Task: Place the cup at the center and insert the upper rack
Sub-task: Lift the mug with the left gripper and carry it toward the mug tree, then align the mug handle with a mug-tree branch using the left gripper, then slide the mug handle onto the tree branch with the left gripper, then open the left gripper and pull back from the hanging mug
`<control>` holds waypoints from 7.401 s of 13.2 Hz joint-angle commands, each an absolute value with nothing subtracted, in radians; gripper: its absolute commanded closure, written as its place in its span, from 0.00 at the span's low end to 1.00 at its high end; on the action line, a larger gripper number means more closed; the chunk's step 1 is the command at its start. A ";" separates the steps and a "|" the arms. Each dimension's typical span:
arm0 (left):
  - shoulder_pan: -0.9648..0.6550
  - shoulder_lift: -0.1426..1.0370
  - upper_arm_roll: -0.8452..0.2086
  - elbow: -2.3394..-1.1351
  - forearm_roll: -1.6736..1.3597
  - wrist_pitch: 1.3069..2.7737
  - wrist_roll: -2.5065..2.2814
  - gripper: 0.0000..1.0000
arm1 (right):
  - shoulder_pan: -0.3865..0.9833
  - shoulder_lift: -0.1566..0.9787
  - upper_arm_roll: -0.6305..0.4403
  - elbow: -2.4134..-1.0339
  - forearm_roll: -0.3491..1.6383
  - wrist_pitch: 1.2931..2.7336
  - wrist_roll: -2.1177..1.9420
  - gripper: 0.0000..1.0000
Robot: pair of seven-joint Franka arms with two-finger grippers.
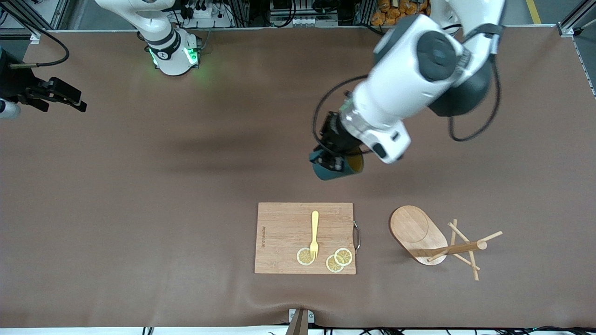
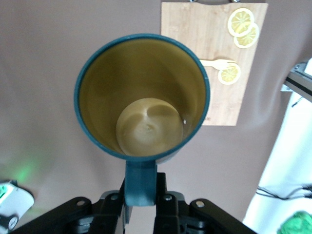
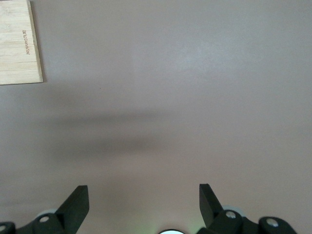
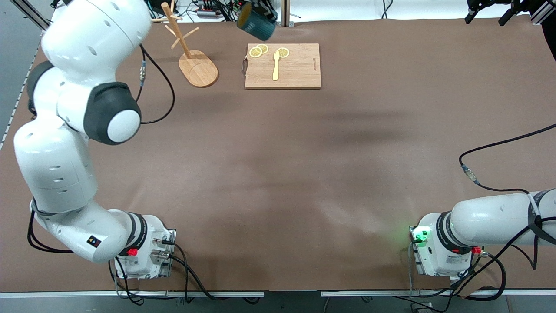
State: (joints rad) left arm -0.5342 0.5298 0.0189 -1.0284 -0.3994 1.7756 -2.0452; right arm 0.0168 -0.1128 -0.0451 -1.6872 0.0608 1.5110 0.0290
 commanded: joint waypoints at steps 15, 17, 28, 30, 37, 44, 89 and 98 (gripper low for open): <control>0.003 0.617 0.011 -1.074 -1.041 1.387 -1.294 1.00 | 0.018 -0.120 -0.043 -1.684 0.060 1.502 0.044 0.00; 0.037 0.641 0.011 -1.074 -1.087 1.352 -1.235 1.00 | 0.018 -0.120 -0.043 -1.684 0.060 1.502 0.046 0.00; 0.120 0.741 0.011 -1.089 -1.242 1.333 -0.997 1.00 | 0.018 -0.120 -0.043 -1.684 0.060 1.497 0.045 0.00; 0.132 0.759 0.011 -1.089 -1.281 1.331 -0.986 1.00 | 0.018 -0.120 -0.043 -1.684 0.060 1.496 0.044 0.00; 0.155 0.798 0.012 -1.089 -1.285 1.332 -0.934 1.00 | 0.018 -0.120 -0.043 -1.684 0.060 1.496 0.044 0.00; 0.166 0.828 0.011 -1.089 -1.292 1.331 -0.876 1.00 | 0.018 -0.121 -0.043 -1.684 0.060 1.496 0.044 0.00; 0.232 0.959 0.011 -1.101 -1.430 1.313 -0.603 1.00 | 0.026 -0.118 -0.044 -1.686 0.058 1.511 0.041 0.00; 0.232 0.933 -0.005 -1.092 -1.468 1.312 -0.702 0.00 | 0.041 -0.120 -0.046 -1.713 -0.029 1.560 0.018 0.00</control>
